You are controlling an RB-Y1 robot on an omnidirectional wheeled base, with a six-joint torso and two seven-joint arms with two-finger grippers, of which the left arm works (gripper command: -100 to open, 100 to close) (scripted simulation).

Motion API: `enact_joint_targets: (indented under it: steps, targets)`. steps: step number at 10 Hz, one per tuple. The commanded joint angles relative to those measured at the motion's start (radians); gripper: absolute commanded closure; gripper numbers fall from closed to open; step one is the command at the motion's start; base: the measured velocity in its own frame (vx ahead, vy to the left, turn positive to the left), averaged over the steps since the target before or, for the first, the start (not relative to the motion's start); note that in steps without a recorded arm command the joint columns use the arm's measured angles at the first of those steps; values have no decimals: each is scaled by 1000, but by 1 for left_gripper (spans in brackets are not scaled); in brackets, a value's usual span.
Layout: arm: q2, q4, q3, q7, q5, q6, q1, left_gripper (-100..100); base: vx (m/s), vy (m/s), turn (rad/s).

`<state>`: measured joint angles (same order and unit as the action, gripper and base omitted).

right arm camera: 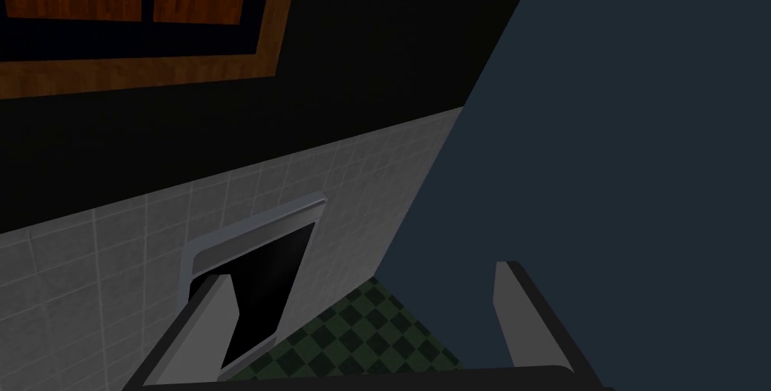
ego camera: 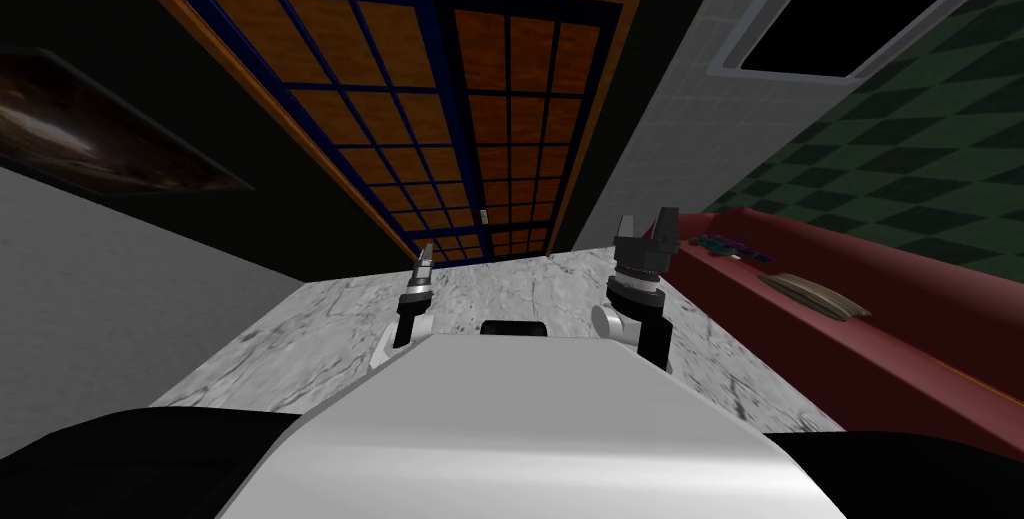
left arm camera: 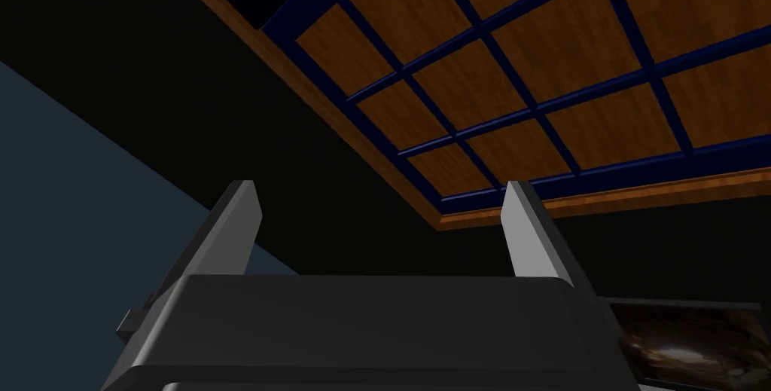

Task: Pull the door open

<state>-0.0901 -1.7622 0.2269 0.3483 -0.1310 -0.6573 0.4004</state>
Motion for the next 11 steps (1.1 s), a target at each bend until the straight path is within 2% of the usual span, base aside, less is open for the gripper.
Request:
enact_joint_targets:
  steps: [1,11]
  targets:
    - [0,31,11,40,-9,-3,-10,-100,93,12,-34]
    - [0,230,83,267,-62,-43,-54,-100,98,16,-33]
